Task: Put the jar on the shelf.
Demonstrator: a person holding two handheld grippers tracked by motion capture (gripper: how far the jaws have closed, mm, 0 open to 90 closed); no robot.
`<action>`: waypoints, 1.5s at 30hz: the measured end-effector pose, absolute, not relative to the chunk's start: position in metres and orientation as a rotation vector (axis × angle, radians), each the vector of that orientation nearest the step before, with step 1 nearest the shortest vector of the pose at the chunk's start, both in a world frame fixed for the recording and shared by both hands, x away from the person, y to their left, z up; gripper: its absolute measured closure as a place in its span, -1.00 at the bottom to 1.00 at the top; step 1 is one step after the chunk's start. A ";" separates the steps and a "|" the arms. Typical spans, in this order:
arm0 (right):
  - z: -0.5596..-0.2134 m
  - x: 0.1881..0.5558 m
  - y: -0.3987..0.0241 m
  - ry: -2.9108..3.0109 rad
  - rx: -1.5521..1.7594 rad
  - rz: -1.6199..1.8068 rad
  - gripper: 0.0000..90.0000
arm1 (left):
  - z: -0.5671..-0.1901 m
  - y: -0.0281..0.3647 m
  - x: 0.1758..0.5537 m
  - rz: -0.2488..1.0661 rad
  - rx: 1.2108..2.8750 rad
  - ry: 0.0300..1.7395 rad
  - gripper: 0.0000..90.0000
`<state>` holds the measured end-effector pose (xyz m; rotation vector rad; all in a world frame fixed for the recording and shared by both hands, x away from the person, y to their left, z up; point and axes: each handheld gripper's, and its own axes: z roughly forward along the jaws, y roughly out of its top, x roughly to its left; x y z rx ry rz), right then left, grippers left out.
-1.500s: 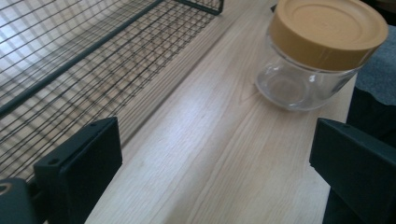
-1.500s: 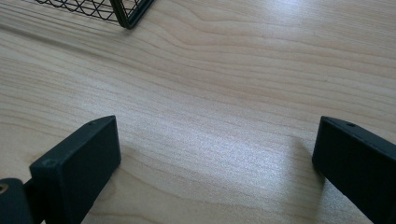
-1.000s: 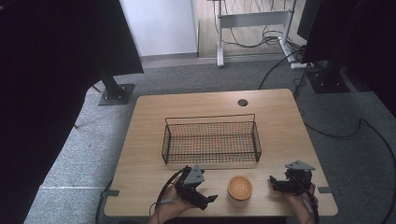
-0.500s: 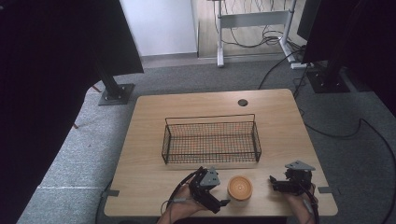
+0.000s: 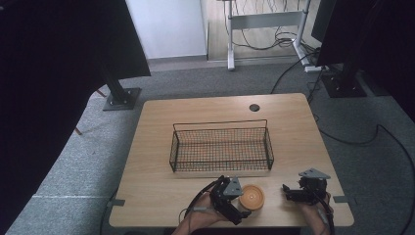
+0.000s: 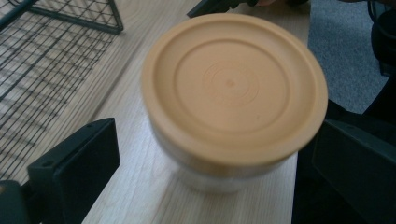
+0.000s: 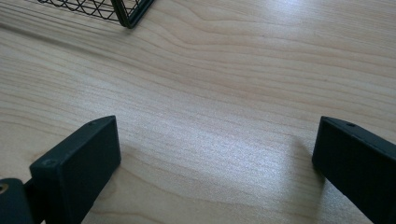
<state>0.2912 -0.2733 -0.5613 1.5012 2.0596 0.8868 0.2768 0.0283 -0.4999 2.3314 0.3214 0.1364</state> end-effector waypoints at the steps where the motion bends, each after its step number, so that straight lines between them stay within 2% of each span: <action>1: -0.561 0.291 -0.273 2.059 1.502 0.886 -0.99 | -0.500 0.026 0.277 0.134 2.334 0.317 -0.99; 16: -0.561 0.291 -0.273 2.060 1.501 0.887 -0.99 | -0.510 -0.003 0.277 0.168 2.403 0.262 -0.95; 23: -0.561 0.291 -0.273 2.060 1.501 0.886 -0.99 | -0.514 -0.011 0.278 0.216 2.428 0.264 -0.84; 45: -0.561 0.291 -0.273 2.060 1.501 0.886 -0.99 | -0.504 -0.005 0.284 0.188 2.407 0.319 -0.77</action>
